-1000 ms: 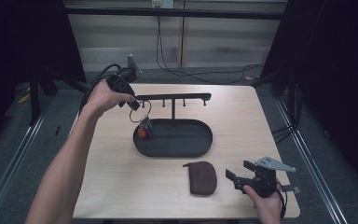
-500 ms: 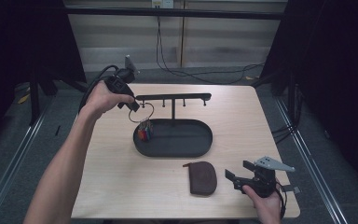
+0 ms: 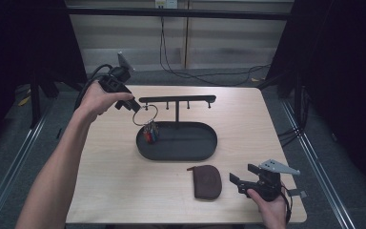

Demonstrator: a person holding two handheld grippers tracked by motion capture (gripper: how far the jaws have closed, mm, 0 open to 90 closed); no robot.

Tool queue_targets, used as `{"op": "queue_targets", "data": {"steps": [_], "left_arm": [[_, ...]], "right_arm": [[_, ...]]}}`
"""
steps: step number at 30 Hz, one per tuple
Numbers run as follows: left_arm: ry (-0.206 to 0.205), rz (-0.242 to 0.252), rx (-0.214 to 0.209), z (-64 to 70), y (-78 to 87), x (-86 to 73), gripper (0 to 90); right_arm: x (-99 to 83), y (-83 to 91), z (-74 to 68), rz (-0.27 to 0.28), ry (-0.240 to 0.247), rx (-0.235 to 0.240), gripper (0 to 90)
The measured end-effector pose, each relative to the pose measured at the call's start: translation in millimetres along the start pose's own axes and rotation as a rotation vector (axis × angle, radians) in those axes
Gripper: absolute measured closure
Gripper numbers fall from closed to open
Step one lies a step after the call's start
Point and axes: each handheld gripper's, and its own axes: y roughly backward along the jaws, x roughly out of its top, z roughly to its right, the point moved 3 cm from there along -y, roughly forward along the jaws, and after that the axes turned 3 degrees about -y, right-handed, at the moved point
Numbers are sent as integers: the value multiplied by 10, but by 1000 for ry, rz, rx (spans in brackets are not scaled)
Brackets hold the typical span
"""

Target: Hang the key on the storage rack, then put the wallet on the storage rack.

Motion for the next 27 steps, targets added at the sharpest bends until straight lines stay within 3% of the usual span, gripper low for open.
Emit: {"op": "queue_targets", "data": {"steps": [9,20,26,27], "left_arm": [[5,49,-4,-21,36,-166,526],[-7,69,-6,-30,-16,-309,434],[6,99,33,14,-24,-421,386],[6,102,24,24,-25,-447,376]], "right_arm": [[1,1,6,-1,-10,-2,142],[-1,-5,12,-6,-10,-9,143],[-3,-6,3,-9,-7,-7,143],[-3,-2,4,-7,-10,-8,143]]}}
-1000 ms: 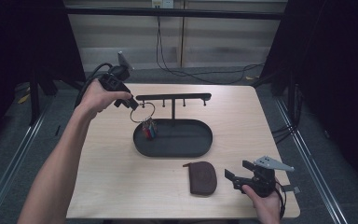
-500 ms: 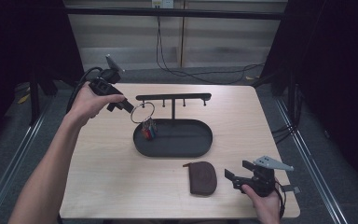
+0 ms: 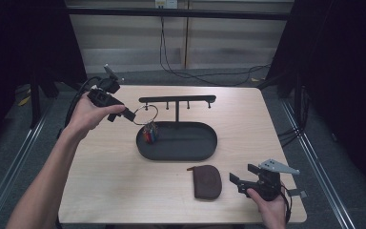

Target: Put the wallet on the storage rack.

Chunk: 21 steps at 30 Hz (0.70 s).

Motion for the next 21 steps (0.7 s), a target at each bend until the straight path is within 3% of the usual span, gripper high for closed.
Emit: {"op": "queue_targets", "data": {"steps": [6,10,21], "left_arm": [[-31,13,-5,51,-46,-149,327],[-31,66,-7,61,-77,-246,270],[-42,100,-49,51,-238,-608,183]], "right_arm": [[-6,9,7,-2,-2,-2,144],[-4,1,2,-3,-1,-2,144],[-9,9,7,-5,-2,-6,145]]}}
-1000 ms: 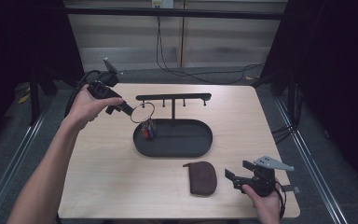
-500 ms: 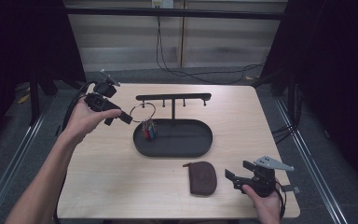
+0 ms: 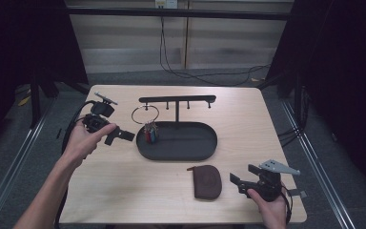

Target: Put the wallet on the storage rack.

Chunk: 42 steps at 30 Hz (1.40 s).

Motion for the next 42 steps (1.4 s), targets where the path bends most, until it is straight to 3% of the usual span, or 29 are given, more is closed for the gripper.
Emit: {"op": "queue_targets", "data": {"steps": [5,7,8,13,20,27,34,38,42], "left_arm": [[-6,29,-17,35,-48,-120,183],[-28,51,-43,56,-53,-176,183],[-15,62,-52,71,-62,-204,181],[-8,73,-47,98,-124,-389,180],[6,136,-25,95,-147,-700,179],[23,181,-37,72,-182,-1015,174],[43,189,-37,62,-288,-1290,173],[15,191,-22,127,-255,-1395,172],[19,200,-29,185,-250,-1512,167]], "right_arm": [[2,-6,-1,-3,-1,1,146],[1,-4,-3,-3,-2,1,147],[-1,-3,0,-2,-2,2,147],[1,6,15,0,-7,1,147],[-9,8,1,-6,-12,2,149],[-11,-18,-12,-13,-16,5,152],[-14,-22,-15,-20,-23,5,163],[-8,-30,-16,-29,-34,14,183],[8,-34,-26,-39,-44,17,184]]}}
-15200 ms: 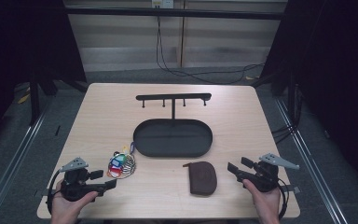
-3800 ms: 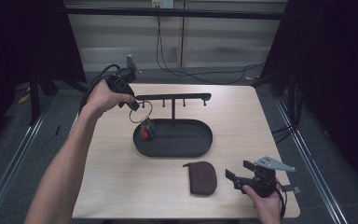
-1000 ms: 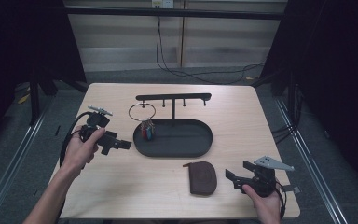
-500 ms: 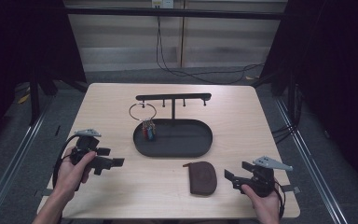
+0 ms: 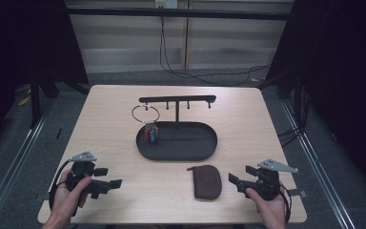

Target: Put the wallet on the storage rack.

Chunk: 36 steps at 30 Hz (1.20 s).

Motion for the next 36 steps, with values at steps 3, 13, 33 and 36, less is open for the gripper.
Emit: {"op": "queue_targets", "data": {"steps": [3,13,33,36], "left_arm": [[9,5,4,34,-20,-96,168],[-22,32,-33,73,-88,-198,167],[-83,102,13,97,-37,-160,167],[-84,97,10,96,-47,-155,167]], "right_arm": [[16,-2,-10,-12,-15,5,187],[116,-56,-39,-116,-53,7,152],[422,-372,-368,-427,-39,-4,237],[461,-436,-426,-466,-33,-5,239]]}}
